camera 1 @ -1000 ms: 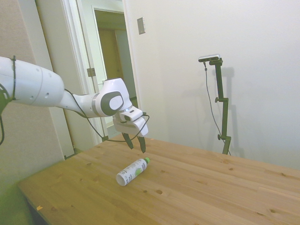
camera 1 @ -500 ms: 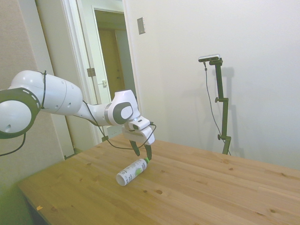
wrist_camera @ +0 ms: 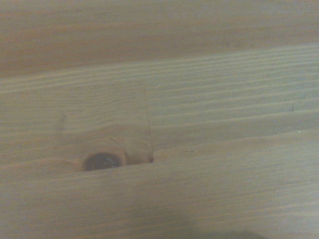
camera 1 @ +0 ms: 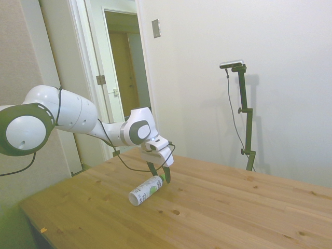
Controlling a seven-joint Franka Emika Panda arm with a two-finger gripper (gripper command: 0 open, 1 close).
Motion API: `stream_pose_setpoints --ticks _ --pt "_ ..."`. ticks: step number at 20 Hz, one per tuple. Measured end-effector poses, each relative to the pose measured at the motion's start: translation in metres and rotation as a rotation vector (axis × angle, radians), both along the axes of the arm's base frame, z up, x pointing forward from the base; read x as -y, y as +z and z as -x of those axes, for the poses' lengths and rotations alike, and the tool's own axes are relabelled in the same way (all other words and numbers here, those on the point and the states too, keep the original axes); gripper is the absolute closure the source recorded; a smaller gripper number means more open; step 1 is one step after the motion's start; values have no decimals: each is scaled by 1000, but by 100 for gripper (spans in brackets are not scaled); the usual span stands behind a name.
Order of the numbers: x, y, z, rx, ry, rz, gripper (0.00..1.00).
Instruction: Stand the water bottle
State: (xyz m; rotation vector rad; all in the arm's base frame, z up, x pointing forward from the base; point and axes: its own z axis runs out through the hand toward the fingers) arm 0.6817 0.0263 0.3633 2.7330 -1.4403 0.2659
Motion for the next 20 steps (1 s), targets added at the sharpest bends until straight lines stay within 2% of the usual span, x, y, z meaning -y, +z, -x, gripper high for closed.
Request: stream_pose_setpoints --ticks 20 --pt "4 -2 0 12 -23 0 100"
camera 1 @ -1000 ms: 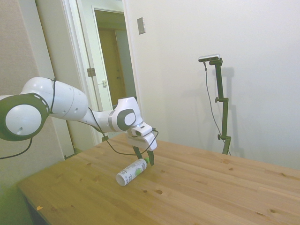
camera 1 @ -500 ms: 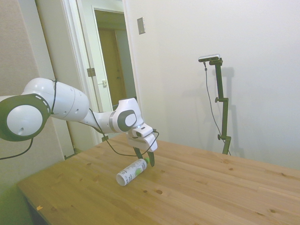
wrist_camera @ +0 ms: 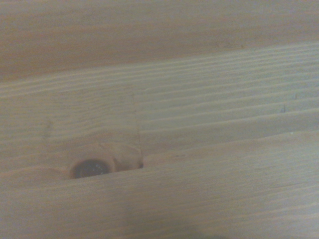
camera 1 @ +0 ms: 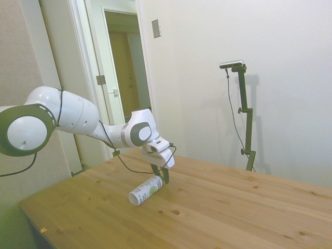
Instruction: Stand the water bottle
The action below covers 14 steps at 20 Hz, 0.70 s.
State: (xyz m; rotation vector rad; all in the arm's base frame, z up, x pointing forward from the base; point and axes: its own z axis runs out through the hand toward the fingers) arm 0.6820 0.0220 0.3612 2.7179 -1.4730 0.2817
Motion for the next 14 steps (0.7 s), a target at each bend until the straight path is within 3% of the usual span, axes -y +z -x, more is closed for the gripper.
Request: stream_pose_setpoints --ticks 9,14 --pt "2 2 0 4 -15 -8 100" --pt "3 20 -1 35 -31 -32 100"
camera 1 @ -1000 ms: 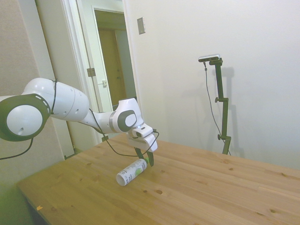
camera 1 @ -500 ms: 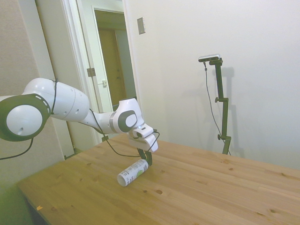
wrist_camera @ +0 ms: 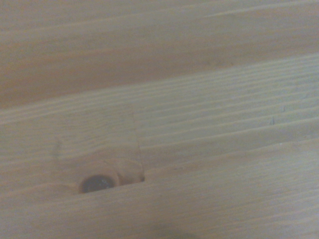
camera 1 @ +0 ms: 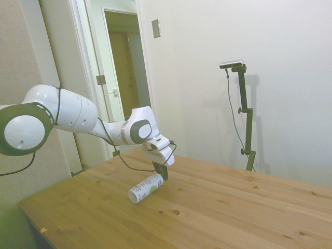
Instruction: Stand the water bottle
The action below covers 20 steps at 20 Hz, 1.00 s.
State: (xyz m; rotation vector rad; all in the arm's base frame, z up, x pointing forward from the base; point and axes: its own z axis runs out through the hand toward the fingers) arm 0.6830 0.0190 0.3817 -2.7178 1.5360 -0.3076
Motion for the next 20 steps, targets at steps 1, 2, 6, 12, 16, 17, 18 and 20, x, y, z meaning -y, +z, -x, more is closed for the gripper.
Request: stream_pose_setpoints --ticks 1,2,6,12,16,17,18,20 --pt "1 6 0 12 -5 -3 100" --pt "1 14 0 30 -14 -6 100" --pt "2 50 0 152 -49 6 100" --pt "-1 114 22 396 -125 114 100" --pt "12 130 32 555 -192 236 100" --pt "17 130 32 586 -209 265 100" --pt "21 129 32 617 -224 290 100" --pt "28 128 32 678 -249 340 100"
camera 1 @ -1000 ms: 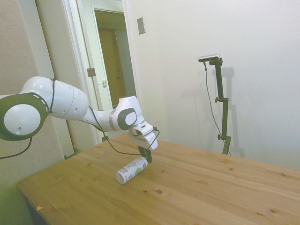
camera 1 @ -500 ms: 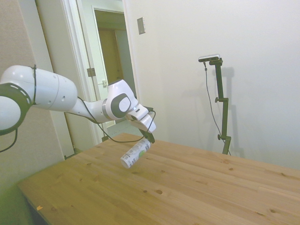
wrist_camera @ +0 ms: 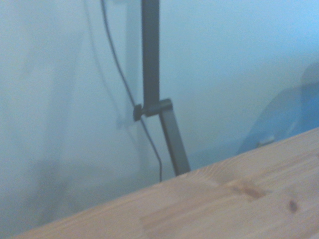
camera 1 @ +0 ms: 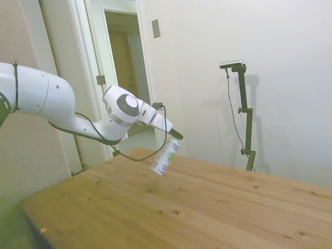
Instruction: Stand the water bottle
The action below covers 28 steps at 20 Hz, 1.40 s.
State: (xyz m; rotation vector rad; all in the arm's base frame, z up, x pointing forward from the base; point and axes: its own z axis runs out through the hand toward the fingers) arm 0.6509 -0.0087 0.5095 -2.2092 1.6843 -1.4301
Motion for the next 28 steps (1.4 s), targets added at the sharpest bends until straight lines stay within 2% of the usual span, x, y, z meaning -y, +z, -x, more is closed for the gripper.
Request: stream_pose_setpoints --ticks 6,12,18,24,28 --pt "10 -13 0 179 -47 149 100" --pt "28 -41 -6 286 -122 242 100" --pt "72 -47 -19 319 -188 249 100" --pt "85 -30 -48 382 -217 295 100" --pt "97 -50 -65 371 -238 326 100"
